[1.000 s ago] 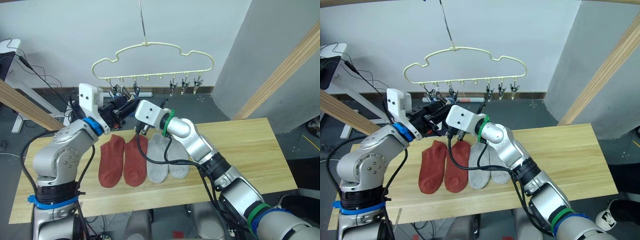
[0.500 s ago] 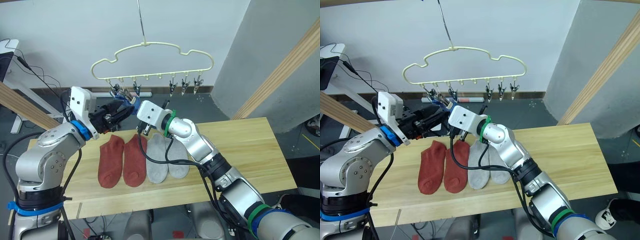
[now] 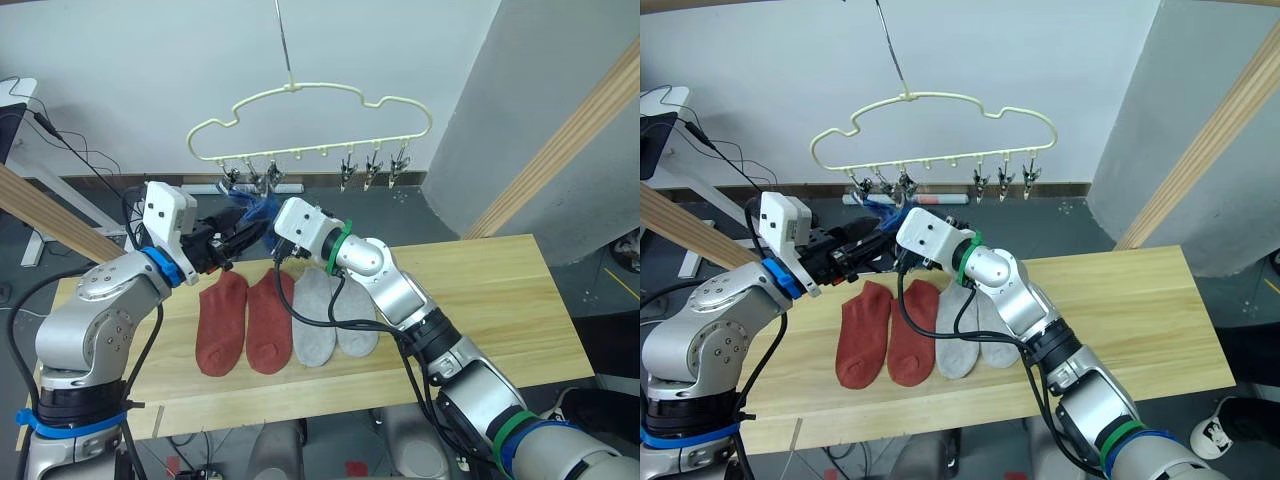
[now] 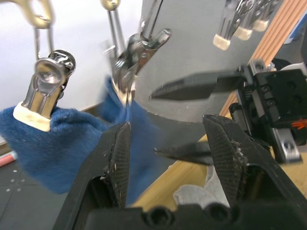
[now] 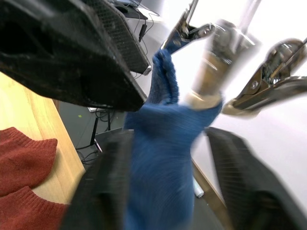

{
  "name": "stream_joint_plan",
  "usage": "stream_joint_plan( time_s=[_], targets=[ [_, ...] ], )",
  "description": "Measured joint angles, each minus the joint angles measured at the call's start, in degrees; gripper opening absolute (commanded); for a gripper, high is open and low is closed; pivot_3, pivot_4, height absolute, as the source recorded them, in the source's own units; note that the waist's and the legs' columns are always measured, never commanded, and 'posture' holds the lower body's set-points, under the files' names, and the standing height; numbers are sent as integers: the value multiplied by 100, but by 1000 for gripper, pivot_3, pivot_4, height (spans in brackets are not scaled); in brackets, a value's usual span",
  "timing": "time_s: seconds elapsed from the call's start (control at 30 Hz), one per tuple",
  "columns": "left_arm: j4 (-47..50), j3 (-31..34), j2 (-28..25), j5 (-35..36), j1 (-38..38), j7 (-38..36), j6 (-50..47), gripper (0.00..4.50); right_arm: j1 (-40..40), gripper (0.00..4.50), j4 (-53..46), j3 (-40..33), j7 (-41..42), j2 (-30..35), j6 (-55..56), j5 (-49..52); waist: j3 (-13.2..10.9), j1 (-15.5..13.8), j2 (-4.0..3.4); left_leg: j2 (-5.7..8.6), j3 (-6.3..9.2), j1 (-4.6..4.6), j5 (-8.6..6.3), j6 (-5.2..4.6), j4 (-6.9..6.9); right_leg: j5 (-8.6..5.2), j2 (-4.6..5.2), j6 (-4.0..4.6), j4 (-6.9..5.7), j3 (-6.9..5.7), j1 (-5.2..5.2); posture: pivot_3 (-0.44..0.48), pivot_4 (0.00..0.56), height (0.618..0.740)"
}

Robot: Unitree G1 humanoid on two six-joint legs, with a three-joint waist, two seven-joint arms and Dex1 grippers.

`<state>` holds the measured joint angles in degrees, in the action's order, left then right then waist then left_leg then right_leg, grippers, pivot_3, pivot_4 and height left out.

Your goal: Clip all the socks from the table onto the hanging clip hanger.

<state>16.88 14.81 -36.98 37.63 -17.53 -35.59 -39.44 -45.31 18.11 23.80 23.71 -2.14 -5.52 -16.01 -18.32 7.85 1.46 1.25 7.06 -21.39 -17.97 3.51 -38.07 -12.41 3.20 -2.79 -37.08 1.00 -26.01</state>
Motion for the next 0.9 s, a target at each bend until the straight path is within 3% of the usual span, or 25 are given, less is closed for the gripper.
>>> stream_joint_plan(
  time_s=[0.3,0.67,0.9],
  targets=[
    [378,-21,162,-284,143,224,444,2661,576,3561,-1099,-34,350,536,-347,65,0,-5,0,0,7,-39,0,1,-7,4,8,6,6,-6,-26,-194,339,731],
    [603,-587,1171,-1283,562,886,1635,2661,2007,3561,-3898,-878,1374,2031,-1337,934,0,-34,0,3,4,-38,-10,-20,-18,5,4,4,-3,-6,-20,-240,342,731],
    [250,-1001,1760,-1989,497,1212,2548,2661,2286,3561,-4682,-1294,1579,2506,-1911,1453,-1,12,0,0,-3,-40,-15,-30,-69,26,-5,3,-13,-3,-12,-278,346,731]
  ],
)
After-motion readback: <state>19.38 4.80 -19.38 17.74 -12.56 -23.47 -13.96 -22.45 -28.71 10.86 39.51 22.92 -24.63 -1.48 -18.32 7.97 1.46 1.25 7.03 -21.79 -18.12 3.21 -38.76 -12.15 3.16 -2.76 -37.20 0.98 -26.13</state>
